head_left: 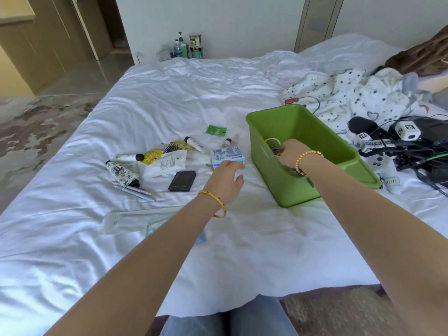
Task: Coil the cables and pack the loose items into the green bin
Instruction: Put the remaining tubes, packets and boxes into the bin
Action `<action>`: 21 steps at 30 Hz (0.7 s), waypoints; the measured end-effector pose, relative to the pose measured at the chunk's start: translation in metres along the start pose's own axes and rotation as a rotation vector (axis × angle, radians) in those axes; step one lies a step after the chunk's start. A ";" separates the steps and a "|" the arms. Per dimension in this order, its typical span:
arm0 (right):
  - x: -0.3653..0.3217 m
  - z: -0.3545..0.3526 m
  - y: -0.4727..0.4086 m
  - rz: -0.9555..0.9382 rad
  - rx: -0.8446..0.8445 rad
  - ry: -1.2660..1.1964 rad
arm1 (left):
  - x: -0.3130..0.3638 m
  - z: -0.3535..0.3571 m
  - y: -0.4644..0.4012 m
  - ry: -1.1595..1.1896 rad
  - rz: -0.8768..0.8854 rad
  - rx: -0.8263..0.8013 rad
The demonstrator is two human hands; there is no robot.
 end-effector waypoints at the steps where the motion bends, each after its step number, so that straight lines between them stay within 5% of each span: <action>1: -0.011 -0.003 0.006 -0.038 0.072 -0.045 | -0.004 -0.006 0.006 -0.025 0.004 -0.006; 7: -0.094 0.006 0.057 -0.329 0.567 -0.311 | -0.044 -0.046 0.043 -0.057 -0.061 -0.009; 12: -0.129 0.064 0.070 -0.415 0.300 -0.317 | -0.091 -0.060 0.077 -0.117 -0.203 -0.151; 18: -0.131 0.122 0.062 -0.289 -0.063 -0.318 | -0.129 -0.034 0.111 -0.319 -0.206 -0.532; 21: -0.133 0.140 0.056 -0.243 -0.203 -0.264 | -0.139 -0.024 0.114 -0.482 -0.135 -0.495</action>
Point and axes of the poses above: each hand's wrist, its own y-axis away from the middle knuckle, its own z-axis out of the palm, x = y × z, the point moved 3 cm from there along -y, towards the middle knuckle, and after that the axes turned 2 degrees about -x, right-handed, at the moved point
